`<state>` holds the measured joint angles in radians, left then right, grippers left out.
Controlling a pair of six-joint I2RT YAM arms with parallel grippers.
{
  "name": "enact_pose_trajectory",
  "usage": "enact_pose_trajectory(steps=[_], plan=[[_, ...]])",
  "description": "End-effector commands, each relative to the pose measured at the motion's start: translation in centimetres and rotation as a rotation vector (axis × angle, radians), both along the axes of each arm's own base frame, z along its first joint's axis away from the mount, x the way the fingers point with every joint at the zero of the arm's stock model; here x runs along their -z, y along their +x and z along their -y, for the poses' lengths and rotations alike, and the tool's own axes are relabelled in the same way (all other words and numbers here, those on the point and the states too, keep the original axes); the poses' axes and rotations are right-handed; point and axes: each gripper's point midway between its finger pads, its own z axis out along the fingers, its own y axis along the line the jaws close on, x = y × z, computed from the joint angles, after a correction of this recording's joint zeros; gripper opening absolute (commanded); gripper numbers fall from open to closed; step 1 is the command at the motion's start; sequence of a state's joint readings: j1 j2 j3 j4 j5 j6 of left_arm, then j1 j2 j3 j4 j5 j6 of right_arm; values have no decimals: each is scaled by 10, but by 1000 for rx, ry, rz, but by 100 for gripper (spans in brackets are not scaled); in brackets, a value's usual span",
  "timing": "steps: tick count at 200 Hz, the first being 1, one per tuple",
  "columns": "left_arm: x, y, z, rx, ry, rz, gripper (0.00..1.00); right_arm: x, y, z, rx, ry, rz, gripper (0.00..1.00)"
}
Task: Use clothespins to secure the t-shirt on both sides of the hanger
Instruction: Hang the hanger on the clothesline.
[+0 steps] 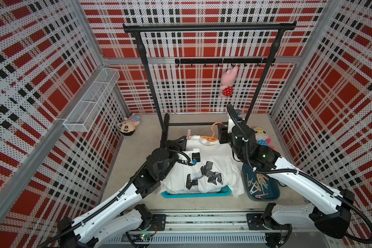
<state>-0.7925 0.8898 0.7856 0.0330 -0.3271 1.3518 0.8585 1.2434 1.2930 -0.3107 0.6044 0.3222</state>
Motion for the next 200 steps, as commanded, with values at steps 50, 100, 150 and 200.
enact_pose_trajectory(steps=[50, 100, 150, 200], plan=[[-4, -7, 7, 38, 12, 5, 6, -29, -4, 12, 20, 27, 92, 4], [-12, -17, 11, 143, -75, -28, 11, -42, -9, 17, 10, 108, 150, 0], [-24, -10, 2, 150, -226, -105, 65, -48, -12, 26, 16, 95, 194, 0], [-84, -39, 0, 376, -641, -243, 91, -46, -15, 22, -17, 82, 214, 0]])
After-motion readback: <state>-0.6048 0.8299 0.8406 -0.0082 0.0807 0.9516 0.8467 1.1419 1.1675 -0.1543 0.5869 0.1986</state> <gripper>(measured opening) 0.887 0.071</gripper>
